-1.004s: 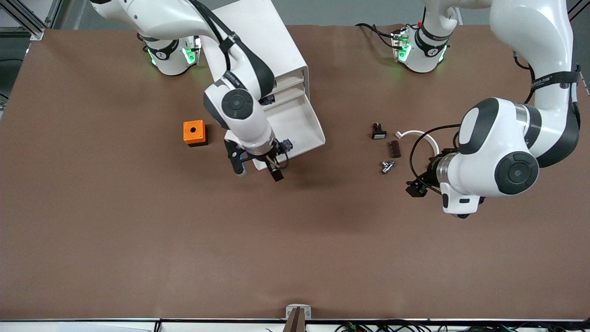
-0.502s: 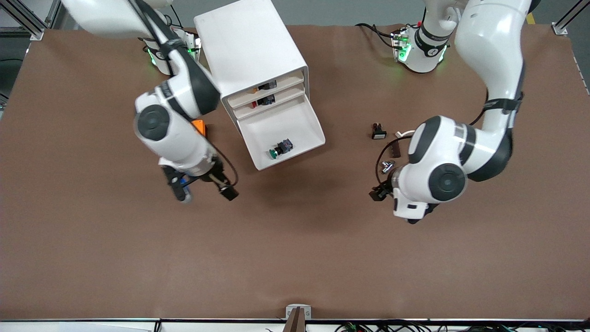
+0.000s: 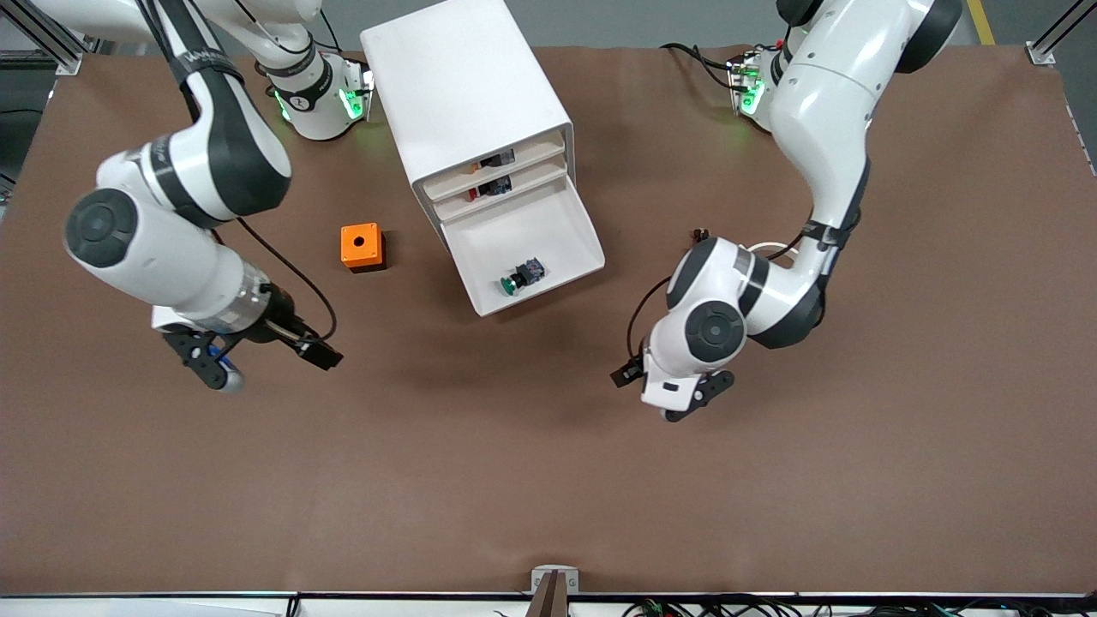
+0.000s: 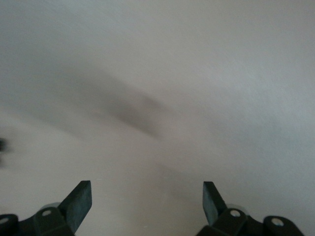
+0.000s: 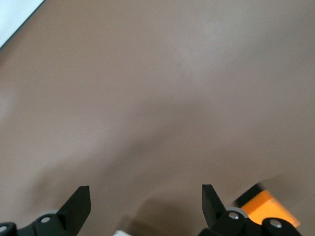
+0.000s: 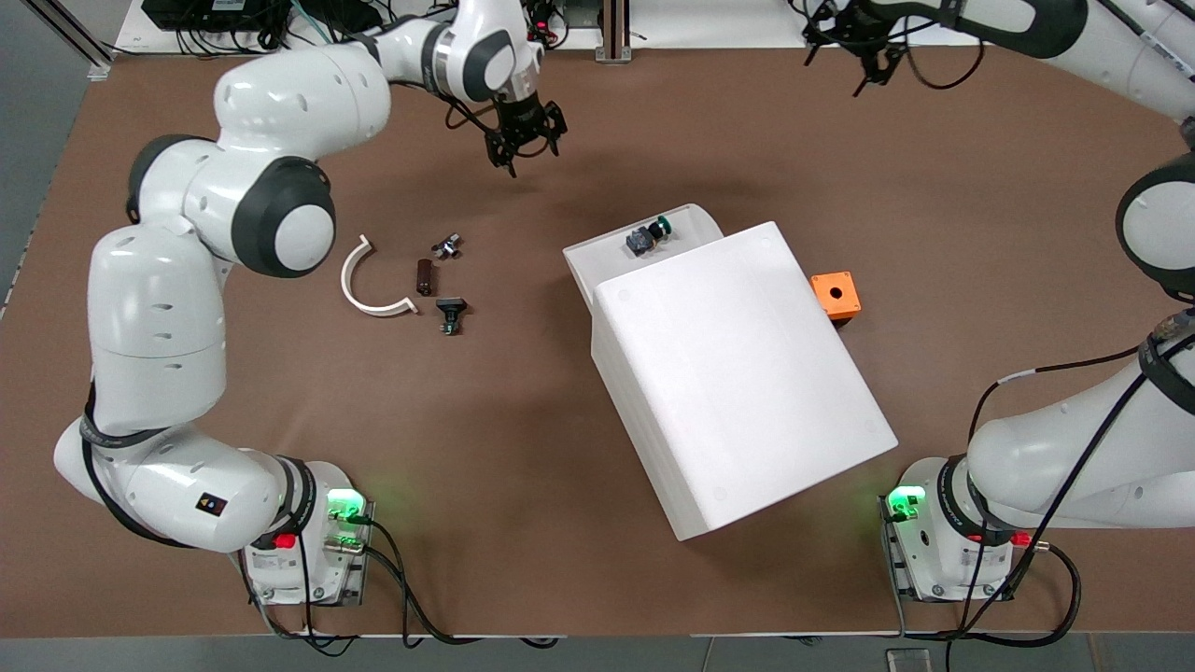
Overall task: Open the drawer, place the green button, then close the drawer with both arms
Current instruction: 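Withdraw the right gripper while the left gripper moves to the drawer front, then push the drawer closed into the cabinet with the left gripper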
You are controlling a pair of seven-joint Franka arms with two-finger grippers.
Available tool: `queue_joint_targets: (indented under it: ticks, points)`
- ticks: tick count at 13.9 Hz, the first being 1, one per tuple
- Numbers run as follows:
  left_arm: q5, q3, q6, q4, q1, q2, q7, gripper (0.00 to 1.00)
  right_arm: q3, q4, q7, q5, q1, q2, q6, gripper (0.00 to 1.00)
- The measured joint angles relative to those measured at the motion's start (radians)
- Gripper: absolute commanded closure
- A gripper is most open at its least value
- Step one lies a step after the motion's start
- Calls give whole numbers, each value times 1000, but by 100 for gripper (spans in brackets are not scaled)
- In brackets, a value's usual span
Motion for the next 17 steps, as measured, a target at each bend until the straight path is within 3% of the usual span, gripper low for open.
queue_joint_targets:
  ticks: [2,5,7,12,17]
  points:
    - [0,-1,28,-2,-45,36,-2,1,-131,0,-154,46,59,-48,-40,0]
    - [0,-2,42,-2,-99,63,-8,1,-394,-1,-404,143,209,-120,-108,0]
    - [0,-3,42,-2,-133,64,-18,2,-490,-2,-512,154,259,-166,-138,0]
    - [-11,-27,42,-20,-204,65,-34,1,-534,-31,-624,149,261,-254,-193,0]
    - [-35,-82,41,-32,-213,65,-122,0,-506,-4,-630,107,244,-260,-215,0]
